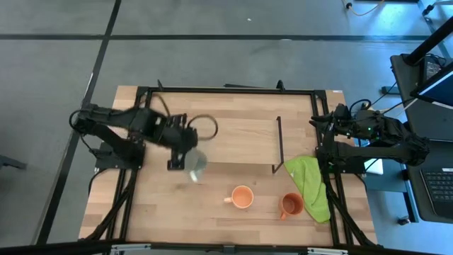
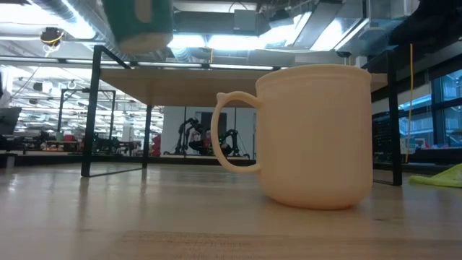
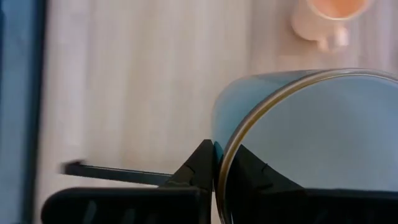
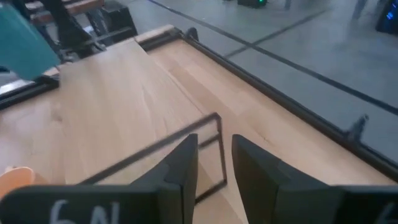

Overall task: Stack small to large cups/mugs on shelf
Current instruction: Put the blue mug on the shelf

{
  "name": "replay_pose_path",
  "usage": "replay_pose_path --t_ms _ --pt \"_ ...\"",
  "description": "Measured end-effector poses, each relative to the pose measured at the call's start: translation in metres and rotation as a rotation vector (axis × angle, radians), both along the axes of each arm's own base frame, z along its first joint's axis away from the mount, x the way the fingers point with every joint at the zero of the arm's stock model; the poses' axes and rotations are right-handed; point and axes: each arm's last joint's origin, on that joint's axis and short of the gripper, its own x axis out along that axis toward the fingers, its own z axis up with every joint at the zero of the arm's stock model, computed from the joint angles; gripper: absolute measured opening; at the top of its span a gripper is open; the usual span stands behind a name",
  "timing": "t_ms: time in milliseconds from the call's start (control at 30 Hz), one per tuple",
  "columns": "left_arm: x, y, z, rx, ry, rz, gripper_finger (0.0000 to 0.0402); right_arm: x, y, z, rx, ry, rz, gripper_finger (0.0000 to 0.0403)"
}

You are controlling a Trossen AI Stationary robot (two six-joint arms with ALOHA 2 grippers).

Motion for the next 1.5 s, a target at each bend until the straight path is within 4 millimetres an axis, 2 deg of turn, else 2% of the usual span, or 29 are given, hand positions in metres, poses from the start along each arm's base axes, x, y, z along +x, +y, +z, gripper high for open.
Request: replay_pose_path --t_ms 133,267,400,667,800,1100,1233,1500 --pt "0.005 0.021 0.016 0.024 -0.054 -0.032 0.0018 -0.003 0.0 -0.005 0.028 0.046 -0.033 0.01" --pt "0.006 0.036 0.017 0.041 -0.025 -0.076 0.0018 -0.004 0.0 -0.008 0.041 0.068 -0.052 0.01" --pt "0.013 0.053 0.01 0.042 0.033 -0.093 0.0018 -0.004 -0.001 -0.007 0.038 0.065 -0.054 0.01" --pt "0.039 0.083 -0.015 0.001 0.145 -0.197 0.0018 -0.004 -0.001 -0.007 0.041 0.062 -0.055 0.01" --pt "0.042 0.095 -0.016 -0.01 0.205 -0.203 0.0018 -0.004 -0.001 -0.007 0.043 0.061 -0.056 0.01" --pt "0.045 0.097 0.001 0.003 0.142 -0.306 0.0018 -0.005 -0.001 -0.009 0.027 0.08 -0.093 0.01" --pt "0.044 0.097 0.0 -0.003 0.154 -0.321 0.0018 -0.005 -0.002 -0.009 0.028 0.08 -0.099 0.01" --pt "0.062 0.101 -0.017 -0.012 0.208 -0.376 0.0018 -0.006 -0.002 -0.009 0.041 0.074 -0.103 0.01"
